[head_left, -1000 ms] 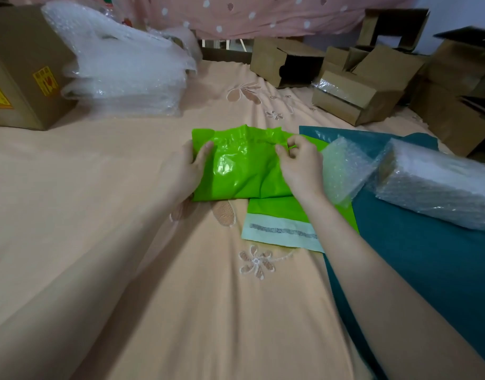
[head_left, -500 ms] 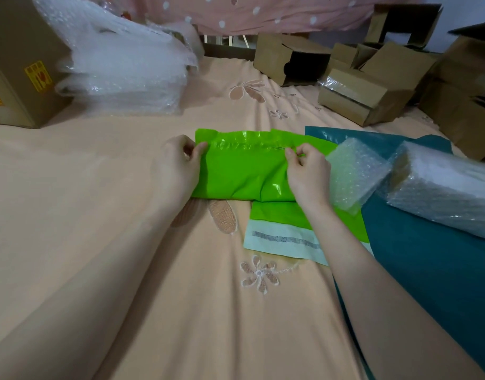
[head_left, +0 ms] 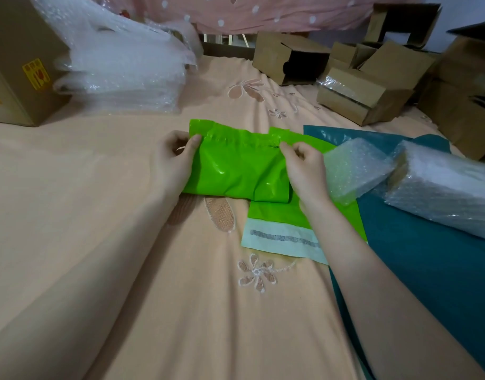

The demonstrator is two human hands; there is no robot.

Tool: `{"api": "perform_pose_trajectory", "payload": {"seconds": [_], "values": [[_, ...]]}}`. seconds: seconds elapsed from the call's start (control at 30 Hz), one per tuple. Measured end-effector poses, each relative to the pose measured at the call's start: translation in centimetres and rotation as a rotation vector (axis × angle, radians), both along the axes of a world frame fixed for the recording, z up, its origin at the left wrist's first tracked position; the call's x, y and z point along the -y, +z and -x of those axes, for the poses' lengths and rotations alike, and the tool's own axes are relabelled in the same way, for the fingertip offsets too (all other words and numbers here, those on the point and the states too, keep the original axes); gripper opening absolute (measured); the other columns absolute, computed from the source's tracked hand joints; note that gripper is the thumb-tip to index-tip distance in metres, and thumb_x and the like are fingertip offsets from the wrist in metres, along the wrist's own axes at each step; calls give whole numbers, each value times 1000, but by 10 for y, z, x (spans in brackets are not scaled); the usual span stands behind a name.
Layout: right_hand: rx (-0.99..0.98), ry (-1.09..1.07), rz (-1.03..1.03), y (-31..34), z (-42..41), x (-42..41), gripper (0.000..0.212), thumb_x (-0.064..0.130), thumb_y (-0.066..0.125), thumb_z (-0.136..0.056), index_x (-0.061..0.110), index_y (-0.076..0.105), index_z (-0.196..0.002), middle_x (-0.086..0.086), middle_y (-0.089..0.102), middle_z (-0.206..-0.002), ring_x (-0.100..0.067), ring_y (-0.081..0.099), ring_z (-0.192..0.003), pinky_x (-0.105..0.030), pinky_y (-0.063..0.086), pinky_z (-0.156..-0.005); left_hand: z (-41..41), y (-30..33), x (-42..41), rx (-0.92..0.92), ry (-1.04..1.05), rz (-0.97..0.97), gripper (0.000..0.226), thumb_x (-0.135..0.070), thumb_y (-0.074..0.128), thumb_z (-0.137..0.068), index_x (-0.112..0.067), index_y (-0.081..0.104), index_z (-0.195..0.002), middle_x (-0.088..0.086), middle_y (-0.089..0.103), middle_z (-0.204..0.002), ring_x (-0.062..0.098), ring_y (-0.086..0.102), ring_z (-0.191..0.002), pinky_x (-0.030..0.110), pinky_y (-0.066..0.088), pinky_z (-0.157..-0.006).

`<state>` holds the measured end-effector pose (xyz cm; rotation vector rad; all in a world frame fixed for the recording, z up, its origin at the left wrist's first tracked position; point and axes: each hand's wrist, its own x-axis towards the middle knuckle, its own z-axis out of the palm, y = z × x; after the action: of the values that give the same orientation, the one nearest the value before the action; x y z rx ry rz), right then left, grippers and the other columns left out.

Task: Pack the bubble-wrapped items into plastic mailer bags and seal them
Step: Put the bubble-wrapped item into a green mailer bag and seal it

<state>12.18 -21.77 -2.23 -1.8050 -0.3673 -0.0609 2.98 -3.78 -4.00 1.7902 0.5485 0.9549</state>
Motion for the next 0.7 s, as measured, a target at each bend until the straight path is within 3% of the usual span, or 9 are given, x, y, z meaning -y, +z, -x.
{"api": "perform_pose_trajectory", "payload": {"seconds": [0.17, 0.27, 0.37, 0.43, 0.47, 0.57, 0.63, 0.7], "values": [[12, 67, -185, 5, 4, 1, 44, 22, 62, -89, 20, 32, -57, 7, 22, -52, -8, 22, -51, -26, 18, -51, 3, 3, 2, 154, -107, 161, 9, -16, 59, -90, -24, 63, -90, -11, 66, -86, -6, 59, -76, 14, 46, -75], [40, 61, -216, 7, 5, 2, 34, 22, 66, -86, 13, 47, -59, -2, 31, -58, -12, 31, -59, -27, 26, -57, 4, 5, 3, 179, -135, 223, 10, -16, 58, -90, -23, 66, -90, -8, 68, -86, 4, 61, -80, 21, 50, -79], [56, 39, -266, 9, 6, 2, 15, 18, 71, -82, 5, 68, -74, -2, 60, -74, -13, 57, -75, -24, 44, -74, 6, 6, 2, 204, -156, 266, 12, -18, 59, -90, -26, 67, -86, -14, 70, -77, 6, 62, -78, 24, 50, -77], [60, 63, -296, 11, 5, 2, 25, 19, 72, -79, -3, 72, -90, -15, 69, -96, -21, 64, -97, -32, 49, -90, 7, 7, 1, 210, -172, 265, 10, -22, 60, -88, -26, 68, -84, -14, 70, -77, 7, 62, -79, 26, 50, -78], [68, 85, -314, 11, 5, 1, 32, 21, 71, -77, -8, 70, -90, -22, 68, -98, -23, 63, -97, -38, 48, -92, 8, 8, 2, 220, -181, 272, 9, -24, 60, -87, -27, 68, -84, -13, 70, -79, 9, 62, -82, 28, 50, -80], [87, 117, -334, 10, 3, 1, 49, 29, 71, -73, -18, 60, -83, -38, 59, -96, -21, 56, -84, -46, 48, -88, 8, 12, 4, 274, -207, 314, 7, -27, 62, -85, -26, 69, -85, -13, 69, -81, 9, 61, -85, 26, 48, -81], [76, 123, -352, 10, 4, 1, 45, 27, 72, -74, -16, 62, -81, -32, 62, -86, -21, 55, -82, -45, 48, -85, 8, 14, 5, 295, -207, 312, 6, -26, 63, -85, -25, 68, -86, -13, 69, -80, 9, 59, -86, 26, 46, -82], [63, 131, -362, 10, 6, 2, 43, 24, 70, -79, -16, 56, -70, -16, 50, -67, -19, 46, -70, -36, 42, -73, 8, 15, 4, 304, -181, 311, 8, -32, 64, -83, -28, 70, -80, -12, 68, -77, 13, 58, -86, 31, 44, -83]]}}
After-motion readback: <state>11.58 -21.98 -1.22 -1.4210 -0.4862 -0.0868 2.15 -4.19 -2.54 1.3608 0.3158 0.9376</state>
